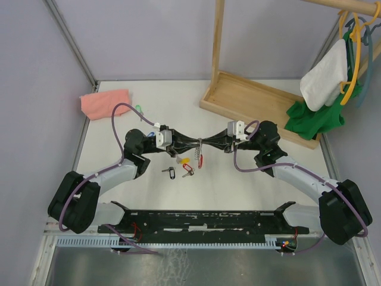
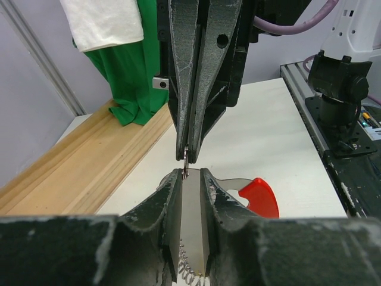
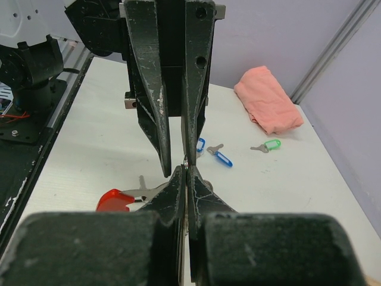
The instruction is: Put the keys on the keyring
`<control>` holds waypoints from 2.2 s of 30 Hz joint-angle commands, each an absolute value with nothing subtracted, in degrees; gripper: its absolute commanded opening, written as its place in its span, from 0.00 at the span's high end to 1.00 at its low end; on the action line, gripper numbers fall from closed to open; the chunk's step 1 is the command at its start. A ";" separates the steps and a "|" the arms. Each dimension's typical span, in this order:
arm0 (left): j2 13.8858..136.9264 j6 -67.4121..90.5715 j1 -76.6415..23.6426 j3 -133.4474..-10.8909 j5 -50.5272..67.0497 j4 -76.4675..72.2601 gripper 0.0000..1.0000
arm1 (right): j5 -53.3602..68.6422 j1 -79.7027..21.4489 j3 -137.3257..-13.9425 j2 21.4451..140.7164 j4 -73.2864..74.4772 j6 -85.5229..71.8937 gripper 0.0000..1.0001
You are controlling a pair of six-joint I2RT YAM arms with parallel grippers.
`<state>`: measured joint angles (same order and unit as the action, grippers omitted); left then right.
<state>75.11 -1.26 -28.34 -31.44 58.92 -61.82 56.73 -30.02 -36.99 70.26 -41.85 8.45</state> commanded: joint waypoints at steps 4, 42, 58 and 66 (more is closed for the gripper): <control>74.64 0.00 -28.89 -32.36 59.21 -62.71 0.82 | 57.27 -30.45 -38.57 70.33 -44.38 8.36 0.99; 69.07 -27.37 -34.90 -46.32 45.23 -6.78 0.97 | 54.47 -31.91 -49.96 70.53 1.50 36.41 0.65; 70.44 -28.65 -36.47 -47.99 42.94 -3.87 0.97 | 51.79 -33.15 -53.28 73.69 9.14 40.85 0.72; 70.76 -28.80 -36.74 -48.29 42.76 -3.47 0.97 | 51.50 -33.55 -54.10 75.05 10.32 41.25 0.76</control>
<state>70.67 -26.79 -36.40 -45.23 42.96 -2.13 51.72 -33.04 -51.20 74.59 10.11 40.34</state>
